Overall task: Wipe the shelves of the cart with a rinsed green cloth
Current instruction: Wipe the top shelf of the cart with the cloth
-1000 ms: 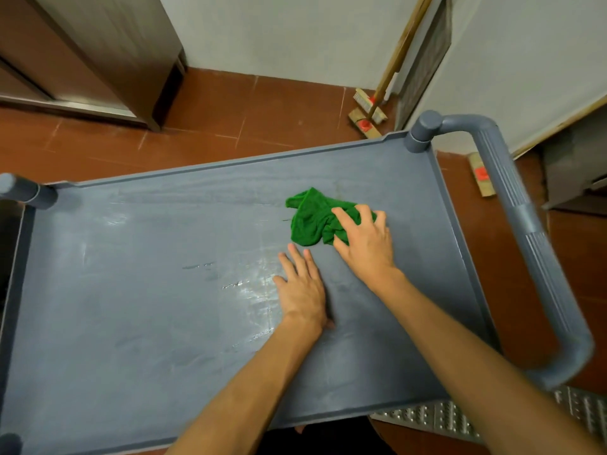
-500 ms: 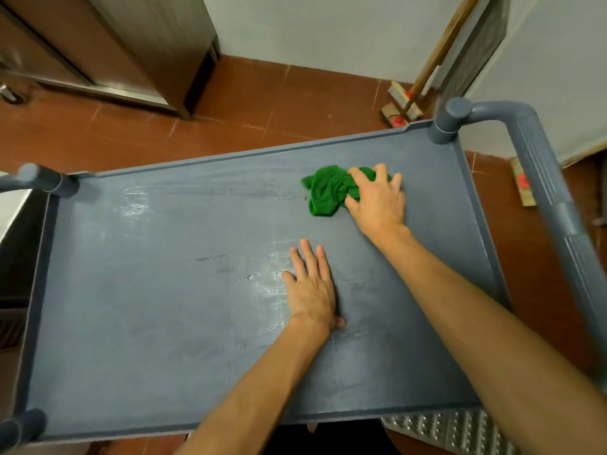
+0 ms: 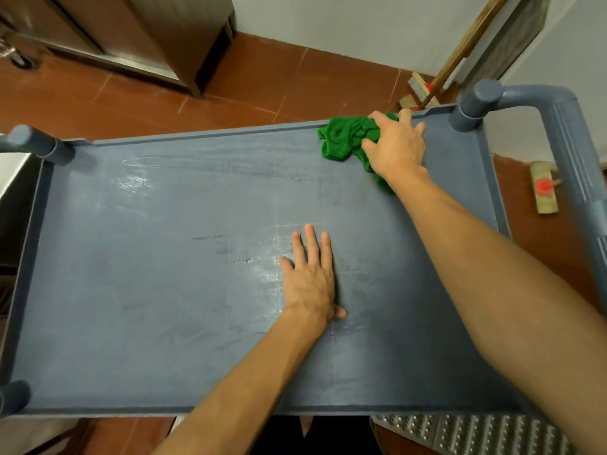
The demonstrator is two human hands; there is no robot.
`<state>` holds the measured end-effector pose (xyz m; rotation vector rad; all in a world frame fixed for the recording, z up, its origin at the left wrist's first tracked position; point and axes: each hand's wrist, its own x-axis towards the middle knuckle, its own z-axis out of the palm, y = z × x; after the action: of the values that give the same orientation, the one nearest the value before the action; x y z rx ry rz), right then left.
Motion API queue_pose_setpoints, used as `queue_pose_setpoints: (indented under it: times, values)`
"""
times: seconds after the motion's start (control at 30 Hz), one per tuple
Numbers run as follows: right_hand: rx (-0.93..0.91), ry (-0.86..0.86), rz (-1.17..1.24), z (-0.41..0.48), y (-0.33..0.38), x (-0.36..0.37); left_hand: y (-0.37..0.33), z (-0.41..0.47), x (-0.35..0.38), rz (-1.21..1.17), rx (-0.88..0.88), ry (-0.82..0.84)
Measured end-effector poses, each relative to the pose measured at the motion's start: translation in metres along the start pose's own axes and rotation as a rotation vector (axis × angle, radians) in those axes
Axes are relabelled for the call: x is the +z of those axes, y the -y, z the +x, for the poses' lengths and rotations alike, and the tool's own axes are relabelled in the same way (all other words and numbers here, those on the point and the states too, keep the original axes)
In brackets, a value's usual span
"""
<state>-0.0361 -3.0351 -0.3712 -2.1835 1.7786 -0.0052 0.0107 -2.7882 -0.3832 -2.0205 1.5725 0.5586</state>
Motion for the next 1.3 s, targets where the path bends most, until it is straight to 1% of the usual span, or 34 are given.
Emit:
queue_pose_setpoints:
  times: [0.17,0.37,0.47,0.57,0.83,1.03,1.13,1.2,1.3]
  values:
    - [-0.117,0.054,-0.027,-0.025,-0.015,-0.004,0.013,-0.001,0.0,-0.063,0.032,-0.026]
    - [-0.119,0.095,0.016,-0.11,-0.026,0.012,0.01,-0.003,-0.007,-0.075,0.018,-0.037]
    - [-0.145,0.111,0.012,-0.155,-0.04,0.021,0.014,-0.003,-0.005,-0.093,0.017,-0.045]
    - [-0.135,0.115,0.014,-0.2,-0.055,0.029,0.014,-0.003,-0.006,-0.106,0.012,-0.044]
    - [-0.089,0.041,0.058,-0.292,-0.083,0.052,0.01,-0.006,-0.012,-0.099,-0.011,-0.028]
    - [-0.014,-0.001,0.131,-0.293,-0.087,0.053,0.015,-0.009,-0.008,-0.128,0.046,-0.07]
    - [-0.05,-0.078,0.17,-0.279,-0.091,0.052,0.015,-0.011,-0.005,-0.12,0.055,-0.07]
    - [-0.093,-0.112,0.152,-0.265,-0.094,0.051,0.013,-0.011,-0.005,-0.101,0.051,-0.065]
    - [-0.088,-0.151,0.138,-0.235,-0.096,0.047,0.011,-0.01,-0.006,-0.076,0.048,-0.055]
